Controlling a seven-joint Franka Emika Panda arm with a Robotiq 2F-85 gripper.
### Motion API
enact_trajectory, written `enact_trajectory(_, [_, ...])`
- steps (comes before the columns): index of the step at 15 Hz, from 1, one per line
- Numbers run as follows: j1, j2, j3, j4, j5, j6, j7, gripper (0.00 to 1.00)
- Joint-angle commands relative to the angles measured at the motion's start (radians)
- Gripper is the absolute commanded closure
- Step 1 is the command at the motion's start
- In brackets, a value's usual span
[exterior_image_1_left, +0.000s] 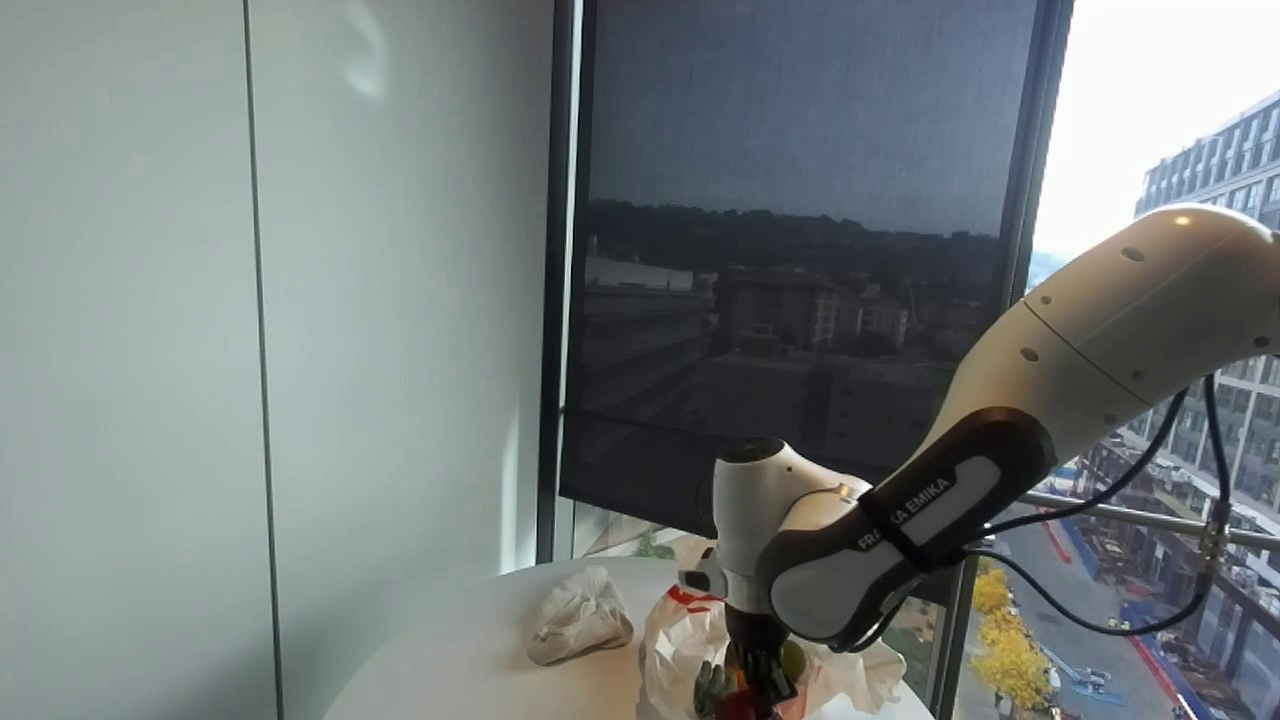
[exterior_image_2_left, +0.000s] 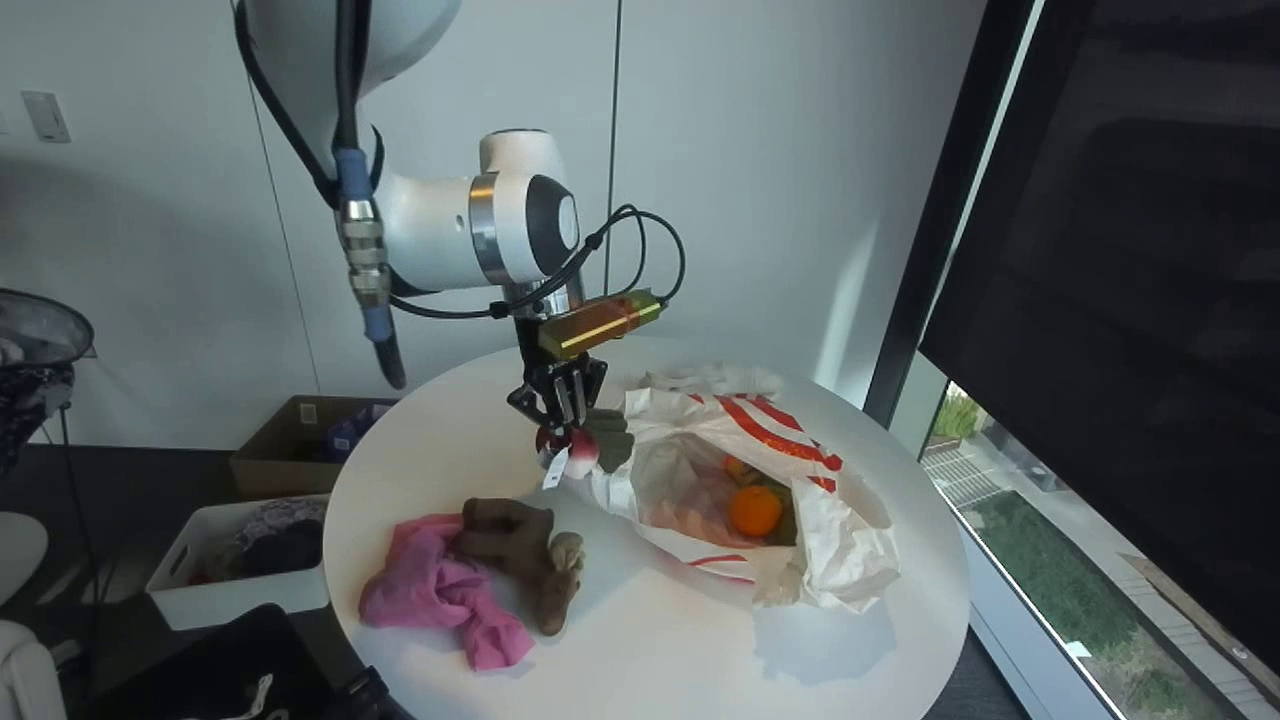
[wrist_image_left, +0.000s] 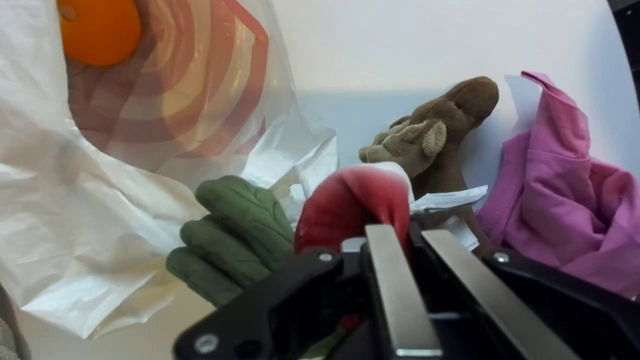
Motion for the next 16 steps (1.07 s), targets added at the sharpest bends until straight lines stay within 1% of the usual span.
enact_trajectory(1, [-0.03, 0.02, 0.015, -0.007, 0.219, 0.078, -0.106, 0.9])
enact_trajectory(2, [-0.038, 0.038, 0.019, 0.011, 0.303, 0.057, -0.119, 0.9])
enact_trajectory(3, [-0.042, 0.052, 0.018, 0.025, 0.361, 0.036, -0.119, 0.9])
enact_trajectory(5, [-0.065, 0.078, 0.026, 0.035, 0.494, 0.054, -0.148, 0.9])
enact_trajectory(8, [-0.111, 0.114, 0.059, 0.053, 0.716, 0.067, -0.241, 0.95])
enact_trajectory(9, [-0.124, 0.125, 0.07, 0.058, 0.786, 0.069, -0.263, 0.95])
enact_trajectory(11, [-0.138, 0.149, 0.076, 0.069, 0.866, 0.05, -0.289, 0.95])
enact_trajectory(13, [-0.147, 0.172, 0.09, 0.071, 0.929, 0.059, -0.33, 0.95])
enact_trajectory(15, [-0.14, 0.194, 0.095, 0.062, 0.95, 0.08, -0.354, 0.94])
enact_trajectory(16, [-0.137, 0.206, 0.097, 0.06, 0.954, 0.094, -0.363, 0.92])
